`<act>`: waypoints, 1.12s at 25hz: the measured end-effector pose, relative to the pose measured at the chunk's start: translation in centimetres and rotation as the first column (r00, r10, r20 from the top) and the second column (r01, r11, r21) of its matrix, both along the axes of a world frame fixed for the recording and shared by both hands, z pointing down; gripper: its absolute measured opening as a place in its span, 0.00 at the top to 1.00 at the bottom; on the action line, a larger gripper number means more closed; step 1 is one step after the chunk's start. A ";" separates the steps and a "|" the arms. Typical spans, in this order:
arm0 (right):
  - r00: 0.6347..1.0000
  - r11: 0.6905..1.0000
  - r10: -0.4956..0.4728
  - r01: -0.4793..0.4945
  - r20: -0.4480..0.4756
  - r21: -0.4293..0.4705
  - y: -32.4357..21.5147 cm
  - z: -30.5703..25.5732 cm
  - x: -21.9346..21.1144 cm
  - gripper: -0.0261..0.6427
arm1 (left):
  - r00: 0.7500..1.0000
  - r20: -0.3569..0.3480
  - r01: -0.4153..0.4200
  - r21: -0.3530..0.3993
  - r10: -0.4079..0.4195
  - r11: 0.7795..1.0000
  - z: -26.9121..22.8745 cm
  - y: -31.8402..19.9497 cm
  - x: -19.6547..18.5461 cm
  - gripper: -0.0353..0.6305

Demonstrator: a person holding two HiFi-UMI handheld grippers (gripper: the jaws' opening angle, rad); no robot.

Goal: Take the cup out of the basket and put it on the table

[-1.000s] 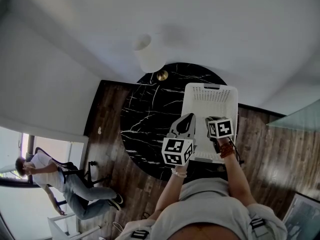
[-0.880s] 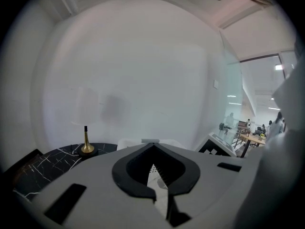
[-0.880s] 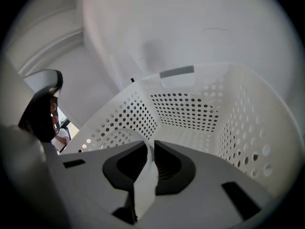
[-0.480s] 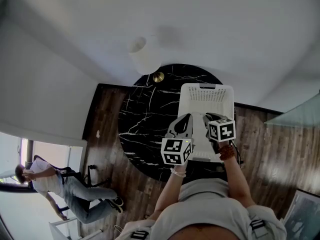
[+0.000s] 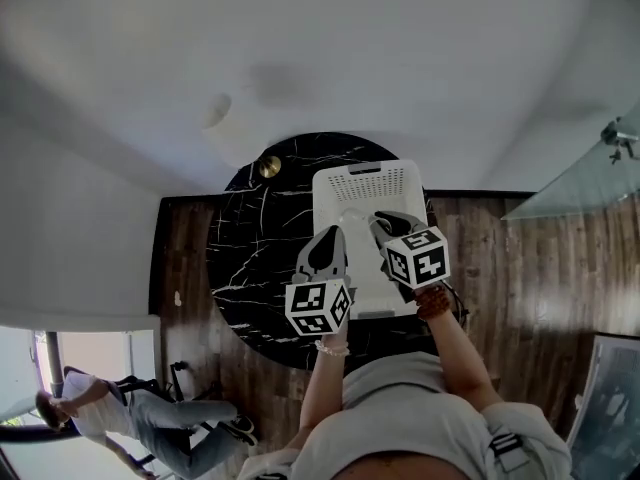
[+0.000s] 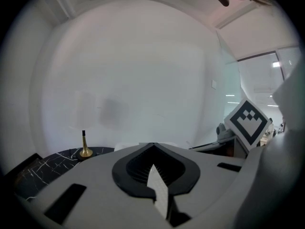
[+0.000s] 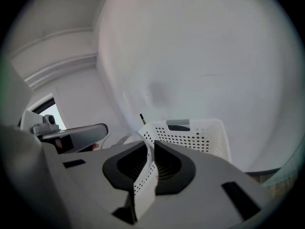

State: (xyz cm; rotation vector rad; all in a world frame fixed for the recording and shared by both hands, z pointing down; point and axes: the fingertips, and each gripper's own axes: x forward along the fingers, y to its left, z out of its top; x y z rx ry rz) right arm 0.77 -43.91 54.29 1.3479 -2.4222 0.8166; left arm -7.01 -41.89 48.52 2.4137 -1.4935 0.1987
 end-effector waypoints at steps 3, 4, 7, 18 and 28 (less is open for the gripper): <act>1.000 0.999 0.018 -0.019 0.013 0.033 0.4 -1.3 0.5 0.89 | 1.000 0.002 0.003 0.009 -0.003 1.000 -0.3 0.2 0.2 0.94; 1.000 0.999 0.023 -0.024 0.018 0.040 0.5 -1.7 0.6 0.89 | 1.000 0.001 0.007 0.011 -0.007 1.000 -0.4 0.3 0.3 0.94; 0.999 0.997 0.038 -0.040 0.028 0.063 0.9 -2.8 1.0 0.89 | 1.000 -0.004 0.029 0.020 -0.029 0.999 -0.6 0.1 0.3 0.94; 0.998 0.993 0.050 -0.054 0.043 0.108 1.7 -4.8 1.3 0.89 | 0.998 -0.011 0.064 0.024 -0.063 0.998 -1.1 -0.3 0.4 0.94; 0.997 0.977 0.081 -0.083 0.018 0.196 1.1 -6.9 2.2 0.89 | 0.998 -0.012 0.067 0.016 -0.067 0.998 -0.7 -1.0 0.5 0.94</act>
